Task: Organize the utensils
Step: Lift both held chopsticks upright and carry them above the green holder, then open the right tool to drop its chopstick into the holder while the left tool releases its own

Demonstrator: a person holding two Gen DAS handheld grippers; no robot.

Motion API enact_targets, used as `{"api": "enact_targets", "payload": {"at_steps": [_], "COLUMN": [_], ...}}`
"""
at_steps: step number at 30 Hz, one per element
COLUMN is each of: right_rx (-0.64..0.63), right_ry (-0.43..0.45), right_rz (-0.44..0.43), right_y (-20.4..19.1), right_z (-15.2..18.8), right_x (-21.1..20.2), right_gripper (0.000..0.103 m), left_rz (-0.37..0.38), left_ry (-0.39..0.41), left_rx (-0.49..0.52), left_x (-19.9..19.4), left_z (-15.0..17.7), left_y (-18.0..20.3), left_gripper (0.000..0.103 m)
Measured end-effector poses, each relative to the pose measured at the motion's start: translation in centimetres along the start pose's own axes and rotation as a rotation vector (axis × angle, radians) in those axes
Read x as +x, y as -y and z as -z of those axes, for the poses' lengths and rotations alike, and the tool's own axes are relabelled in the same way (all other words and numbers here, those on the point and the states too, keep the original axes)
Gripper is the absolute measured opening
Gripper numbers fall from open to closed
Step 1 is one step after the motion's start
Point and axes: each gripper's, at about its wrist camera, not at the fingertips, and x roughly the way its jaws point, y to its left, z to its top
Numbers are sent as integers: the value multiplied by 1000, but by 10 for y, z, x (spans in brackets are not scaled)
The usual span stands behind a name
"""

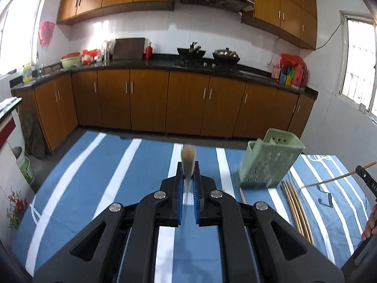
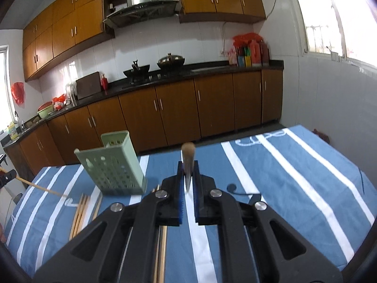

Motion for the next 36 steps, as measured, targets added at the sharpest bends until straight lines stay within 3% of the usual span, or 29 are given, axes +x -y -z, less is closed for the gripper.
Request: {"api": "enact_targets", "payload": {"at_steps": [5,9,16,21,29,36], "right_rx": [-9,18,80,84,42,27], "right_ry": [21,62,220,297,247,132], "right_rz": [6,-17,-128,-210,-225,-213], "right_y": [-3,-3,-16,-41,-66,-70], "right_z": [-10,-42,-110,-139,-139,-110], "right_x": [-4,-10,-41,-44,0,48], "right_gripper": [8,7,7,7,7,8], "left_rz": [-15,-12,34,80,136,153], "left_ry": [19,53,201,327,356,243], "left_rx": [10,10,-29,-75,-104,-83], "left_x": [0,-6,-27,-36,-2,45], "left_z": [-10,-31,-87,-118,-122,-93], "left_y": [2,3,21,42,78,96], "left_gripper": [8,7,7,7,7,7]}}
